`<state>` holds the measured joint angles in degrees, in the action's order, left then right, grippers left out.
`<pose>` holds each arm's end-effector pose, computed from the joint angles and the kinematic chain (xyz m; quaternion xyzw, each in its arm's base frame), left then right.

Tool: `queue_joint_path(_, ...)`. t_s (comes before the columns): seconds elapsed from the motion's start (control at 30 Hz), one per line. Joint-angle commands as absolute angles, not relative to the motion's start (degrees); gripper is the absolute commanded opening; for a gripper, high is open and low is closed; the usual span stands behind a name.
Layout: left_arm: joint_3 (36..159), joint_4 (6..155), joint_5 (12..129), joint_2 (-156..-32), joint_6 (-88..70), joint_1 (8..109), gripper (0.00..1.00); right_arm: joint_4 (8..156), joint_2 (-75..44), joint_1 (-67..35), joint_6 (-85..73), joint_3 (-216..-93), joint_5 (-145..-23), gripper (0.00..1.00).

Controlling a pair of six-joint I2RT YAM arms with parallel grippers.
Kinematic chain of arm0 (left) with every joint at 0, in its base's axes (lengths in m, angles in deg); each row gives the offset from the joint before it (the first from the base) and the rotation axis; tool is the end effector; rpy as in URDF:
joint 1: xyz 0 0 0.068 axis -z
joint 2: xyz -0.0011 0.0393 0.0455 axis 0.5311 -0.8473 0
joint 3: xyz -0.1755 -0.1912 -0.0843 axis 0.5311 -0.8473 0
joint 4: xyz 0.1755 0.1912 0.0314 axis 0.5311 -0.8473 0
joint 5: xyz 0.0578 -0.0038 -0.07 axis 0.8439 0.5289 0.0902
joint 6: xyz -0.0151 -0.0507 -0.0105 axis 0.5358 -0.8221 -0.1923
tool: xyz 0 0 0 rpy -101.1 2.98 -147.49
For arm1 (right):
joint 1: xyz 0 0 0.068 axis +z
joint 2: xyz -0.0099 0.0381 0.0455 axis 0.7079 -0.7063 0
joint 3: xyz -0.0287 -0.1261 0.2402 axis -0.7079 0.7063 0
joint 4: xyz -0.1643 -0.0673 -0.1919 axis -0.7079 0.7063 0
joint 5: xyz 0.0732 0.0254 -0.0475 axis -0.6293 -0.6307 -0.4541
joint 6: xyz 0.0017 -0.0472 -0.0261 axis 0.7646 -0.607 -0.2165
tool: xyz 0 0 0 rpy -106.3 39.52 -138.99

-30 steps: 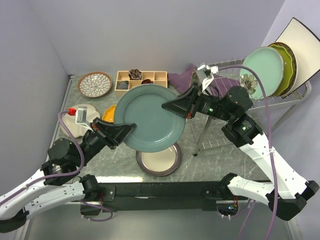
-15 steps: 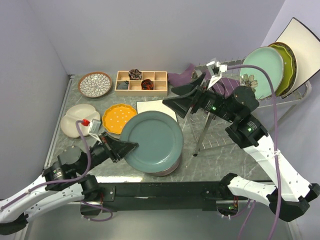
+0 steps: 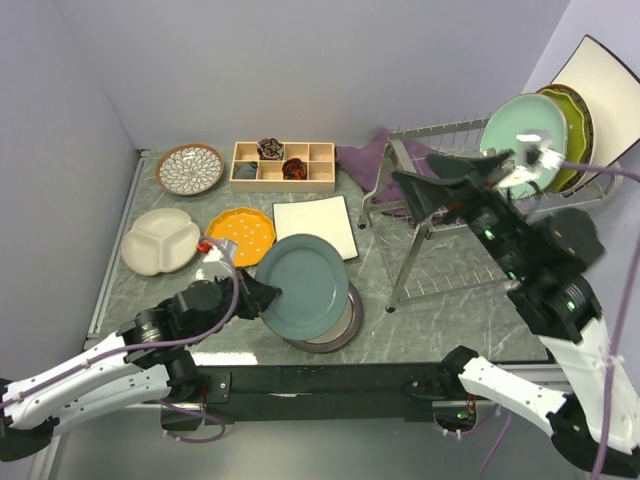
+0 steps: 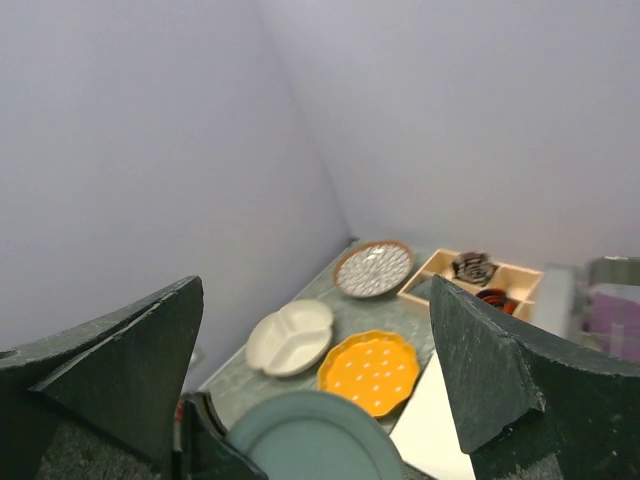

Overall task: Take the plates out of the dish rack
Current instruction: Place the plate at the center of the board.

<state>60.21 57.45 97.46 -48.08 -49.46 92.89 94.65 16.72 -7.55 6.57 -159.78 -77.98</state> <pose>0.0743 -0.1097 0.2983 -0.0354 0.7895 -0.4268 0.4396 0.0981 0.0770 0.5290 -0.1052 0.5722 0.3974 0.7096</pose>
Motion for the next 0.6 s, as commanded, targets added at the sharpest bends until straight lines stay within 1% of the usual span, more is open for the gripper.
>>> queue_joint_path(0.0, 61.1, 65.1, 99.0, -50.5, -54.5, 91.5, 0.01, 95.5, 22.0, -7.3, 4.0, -157.5, -71.1, 1.00)
queue_joint_path(0.07, 60.2, 67.1, 95.3, -52.1, -55.1, 87.6, 0.01, 94.2, 24.0, -7.2, 4.4, -156.2, -71.5, 1.00)
queue_joint_path(0.1, 58.8, 68.4, 89.5, -53.7, -55.6, 85.7, 0.01, 93.8, 24.4, -7.2, 4.6, -155.3, -72.3, 1.00)
queue_joint_path(0.13, 57.8, 69.9, 86.1, -54.3, -55.9, 80.7, 0.01, 93.4, 24.6, -7.3, 4.6, -155.3, -74.1, 1.00)
queue_joint_path(0.2, 54.5, 75.2, 75.2, -55.8, -57.3, 75.3, 0.01, 94.8, 24.4, -7.2, 4.7, -156.3, -75.3, 1.00)
queue_joint_path(0.23, 53.3, 77.0, 72.0, -56.1, -57.7, 71.4, 0.01, 95.4, 24.4, -7.3, 4.7, -156.6, -75.7, 1.00)
queue_joint_path(0.33, 51.0, 80.9, 68.1, -57.1, -58.4, 68.6, 0.01, 95.4, 25.1, -7.3, 4.8, -156.1, -75.8, 1.00)
queue_joint_path(0.57, 48.7, 83.8, 64.6, -58.1, -60.6, 68.3, 0.01, 94.4, 25.9, -7.2, 4.4, -155.2, -75.3, 1.00)
